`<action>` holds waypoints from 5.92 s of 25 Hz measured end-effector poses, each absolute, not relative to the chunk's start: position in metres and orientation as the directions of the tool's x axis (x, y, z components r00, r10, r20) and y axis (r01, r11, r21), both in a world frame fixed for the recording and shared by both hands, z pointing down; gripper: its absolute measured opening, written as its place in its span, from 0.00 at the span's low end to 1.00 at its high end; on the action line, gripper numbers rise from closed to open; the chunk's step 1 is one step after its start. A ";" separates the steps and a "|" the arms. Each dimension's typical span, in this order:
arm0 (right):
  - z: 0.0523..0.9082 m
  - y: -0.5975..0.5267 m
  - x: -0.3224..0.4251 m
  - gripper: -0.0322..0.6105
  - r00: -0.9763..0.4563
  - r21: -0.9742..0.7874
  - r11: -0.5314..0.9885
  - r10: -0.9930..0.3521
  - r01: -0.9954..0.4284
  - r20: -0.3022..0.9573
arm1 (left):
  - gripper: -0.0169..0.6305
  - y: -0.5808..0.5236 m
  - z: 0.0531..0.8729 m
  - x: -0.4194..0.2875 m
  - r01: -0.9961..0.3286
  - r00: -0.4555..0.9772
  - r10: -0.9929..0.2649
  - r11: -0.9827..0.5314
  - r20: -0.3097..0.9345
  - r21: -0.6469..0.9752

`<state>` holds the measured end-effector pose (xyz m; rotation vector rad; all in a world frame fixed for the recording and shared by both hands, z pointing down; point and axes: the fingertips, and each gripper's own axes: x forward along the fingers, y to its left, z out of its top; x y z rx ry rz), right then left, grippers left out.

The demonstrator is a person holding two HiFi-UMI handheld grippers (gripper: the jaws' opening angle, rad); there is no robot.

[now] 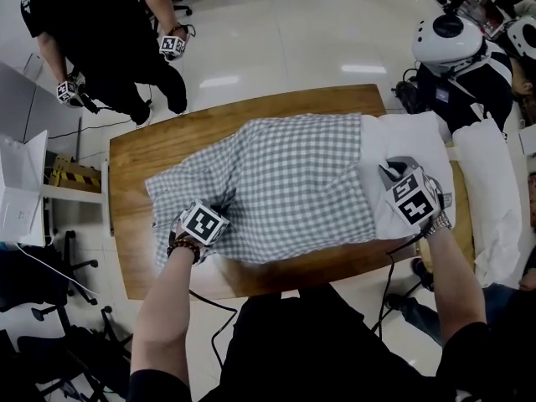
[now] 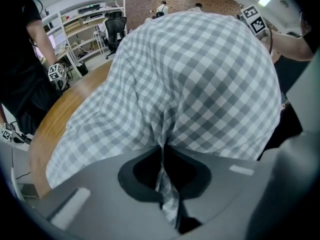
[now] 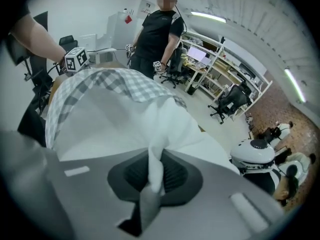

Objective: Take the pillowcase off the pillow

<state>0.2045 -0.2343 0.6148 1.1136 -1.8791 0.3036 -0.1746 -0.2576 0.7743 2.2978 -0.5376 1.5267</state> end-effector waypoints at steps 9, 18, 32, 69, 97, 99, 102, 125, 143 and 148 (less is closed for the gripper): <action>0.589 -0.221 0.222 0.07 -0.138 0.310 0.498 -0.675 -0.810 0.724 | 0.05 -0.255 0.730 -0.182 -0.579 0.402 -0.250 -0.815 0.881 0.033; 0.556 -0.205 0.243 0.07 -0.090 0.382 0.450 -0.734 -0.807 0.673 | 0.05 -0.258 0.688 -0.198 -0.683 0.416 -0.352 -0.730 0.838 0.033; 0.528 -0.188 0.280 0.07 -0.046 0.411 0.383 -0.775 -0.827 0.630 | 0.05 -0.248 0.662 -0.282 -0.806 0.344 -0.450 -0.591 0.824 0.014; 0.541 -0.154 0.309 0.22 0.065 0.493 0.325 -0.781 -0.807 0.621 | 0.44 -0.214 0.659 -0.316 -0.800 0.289 -0.538 -0.590 0.792 -0.109; 0.435 -0.058 0.029 0.11 -0.272 0.441 0.405 -0.902 -0.801 0.335 | 0.24 -0.099 0.515 -0.179 -0.614 0.633 -0.602 -0.774 0.486 -0.158; 0.442 -0.035 0.018 0.09 -0.308 0.431 0.416 -0.903 -0.801 0.299 | 0.21 -0.074 0.516 -0.169 -0.616 0.638 -0.616 -0.768 0.462 -0.174; 0.452 0.005 0.013 0.06 -0.359 0.408 0.430 -0.902 -0.805 0.240 | 0.15 -0.031 0.513 -0.141 -0.622 0.655 -0.643 -0.757 0.398 -0.201; 0.452 0.167 0.019 0.05 -0.515 0.322 0.511 -0.854 -0.797 0.078 | 0.03 0.155 0.464 0.002 -0.554 0.747 -0.633 -0.762 0.204 -0.335; 0.439 0.225 0.008 0.05 -0.521 0.314 0.507 -0.852 -0.803 0.046 | 0.03 0.214 0.450 -0.010 -0.591 0.738 -0.664 -0.723 0.122 -0.357; 0.436 0.236 0.004 0.05 -0.523 0.315 0.508 -0.852 -0.802 0.042 | 0.03 0.225 0.448 -0.015 -0.601 0.733 -0.670 -0.719 0.117 -0.350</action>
